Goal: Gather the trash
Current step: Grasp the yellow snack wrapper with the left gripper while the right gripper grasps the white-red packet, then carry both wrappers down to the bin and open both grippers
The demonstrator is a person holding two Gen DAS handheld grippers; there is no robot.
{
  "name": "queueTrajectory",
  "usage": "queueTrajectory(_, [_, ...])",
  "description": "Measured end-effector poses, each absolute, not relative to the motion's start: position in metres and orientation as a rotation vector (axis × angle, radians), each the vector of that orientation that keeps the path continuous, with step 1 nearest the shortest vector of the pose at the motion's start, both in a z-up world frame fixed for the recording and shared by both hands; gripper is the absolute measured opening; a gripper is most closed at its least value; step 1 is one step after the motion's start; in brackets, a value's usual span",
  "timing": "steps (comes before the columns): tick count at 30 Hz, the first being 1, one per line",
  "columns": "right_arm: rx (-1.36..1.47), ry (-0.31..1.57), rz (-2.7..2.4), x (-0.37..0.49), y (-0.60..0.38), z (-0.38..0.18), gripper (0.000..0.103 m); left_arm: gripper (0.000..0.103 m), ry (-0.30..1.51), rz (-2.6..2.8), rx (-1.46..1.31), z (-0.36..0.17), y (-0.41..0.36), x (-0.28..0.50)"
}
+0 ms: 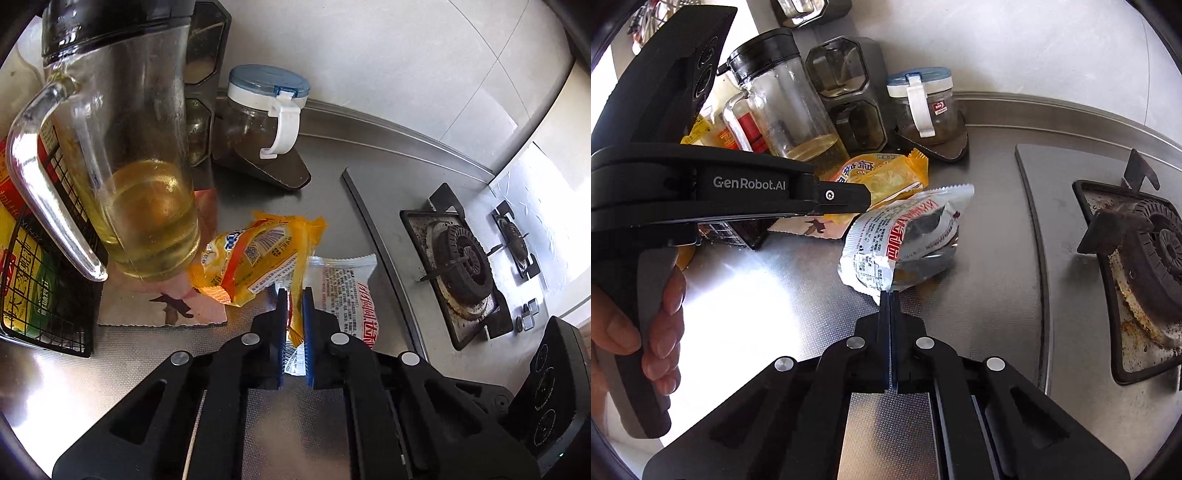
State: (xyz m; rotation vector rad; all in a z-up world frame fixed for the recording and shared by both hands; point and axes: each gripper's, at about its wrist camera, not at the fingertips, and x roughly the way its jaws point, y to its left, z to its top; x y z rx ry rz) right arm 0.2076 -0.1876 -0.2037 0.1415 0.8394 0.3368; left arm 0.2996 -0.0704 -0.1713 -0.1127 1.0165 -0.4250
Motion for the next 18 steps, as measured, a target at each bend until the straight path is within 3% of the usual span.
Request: queueTrajectory(18, [0.143,0.775,0.328,0.146,-0.210,-0.174,0.002,0.002,0.931,-0.419,-0.072,-0.134,-0.065,0.245])
